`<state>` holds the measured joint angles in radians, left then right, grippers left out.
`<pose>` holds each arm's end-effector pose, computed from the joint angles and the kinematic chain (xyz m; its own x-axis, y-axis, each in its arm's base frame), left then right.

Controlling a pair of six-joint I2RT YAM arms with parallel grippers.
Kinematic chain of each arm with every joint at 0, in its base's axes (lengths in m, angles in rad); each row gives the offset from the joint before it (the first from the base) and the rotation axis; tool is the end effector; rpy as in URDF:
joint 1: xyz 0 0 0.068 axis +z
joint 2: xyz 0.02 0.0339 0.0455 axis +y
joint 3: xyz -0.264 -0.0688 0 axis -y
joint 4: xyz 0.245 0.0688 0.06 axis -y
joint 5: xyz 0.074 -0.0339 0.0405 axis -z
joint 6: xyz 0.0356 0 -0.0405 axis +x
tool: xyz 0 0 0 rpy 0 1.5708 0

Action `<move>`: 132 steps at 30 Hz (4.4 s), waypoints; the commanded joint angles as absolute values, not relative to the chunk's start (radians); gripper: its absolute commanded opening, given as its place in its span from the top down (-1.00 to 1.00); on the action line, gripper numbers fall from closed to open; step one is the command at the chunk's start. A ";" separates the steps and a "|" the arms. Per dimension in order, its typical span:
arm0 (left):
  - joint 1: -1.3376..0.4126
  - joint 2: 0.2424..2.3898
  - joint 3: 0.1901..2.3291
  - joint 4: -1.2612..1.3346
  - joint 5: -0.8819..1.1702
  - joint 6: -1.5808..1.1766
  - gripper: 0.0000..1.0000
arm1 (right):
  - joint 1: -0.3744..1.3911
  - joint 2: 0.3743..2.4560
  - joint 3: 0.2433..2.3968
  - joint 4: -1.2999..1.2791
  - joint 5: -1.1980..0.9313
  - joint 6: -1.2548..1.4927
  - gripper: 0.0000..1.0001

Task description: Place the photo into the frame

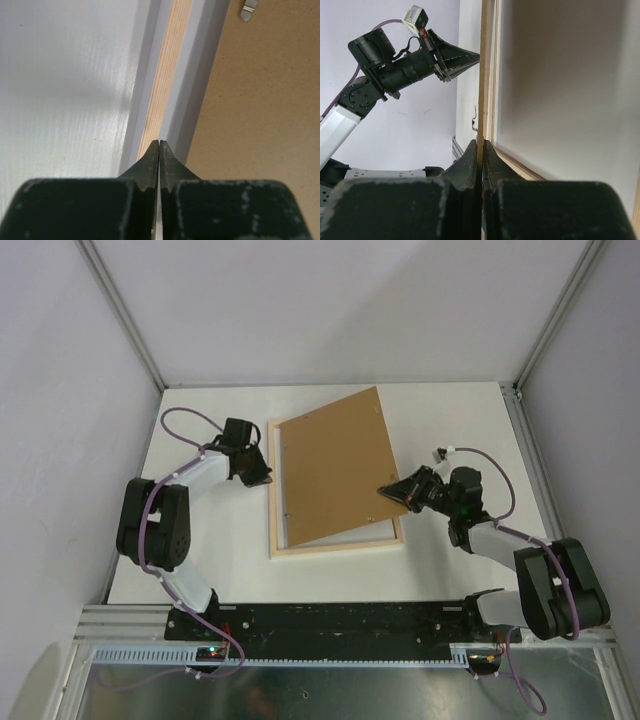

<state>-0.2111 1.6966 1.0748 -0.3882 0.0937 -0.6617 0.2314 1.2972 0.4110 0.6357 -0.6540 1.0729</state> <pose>0.3371 -0.0756 0.1888 -0.8114 -0.4518 -0.3709 -0.3058 0.8689 -0.3893 0.2375 0.0782 0.1905 -0.7792 0.5328 -0.3302 -0.1489 0.3543 0.9232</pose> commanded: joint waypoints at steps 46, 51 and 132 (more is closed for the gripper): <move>-0.219 1.784 1.085 -0.385 0.111 -0.648 1.00 | 0.366 1.411 0.397 0.815 -0.522 0.955 1.00; -0.218 1.786 1.085 -0.385 0.113 -0.649 1.00 | 0.381 1.395 0.397 0.772 -0.498 0.927 1.00; -0.224 1.824 1.116 -0.386 0.148 -0.651 0.99 | 0.633 1.606 0.852 -0.114 0.204 0.467 0.16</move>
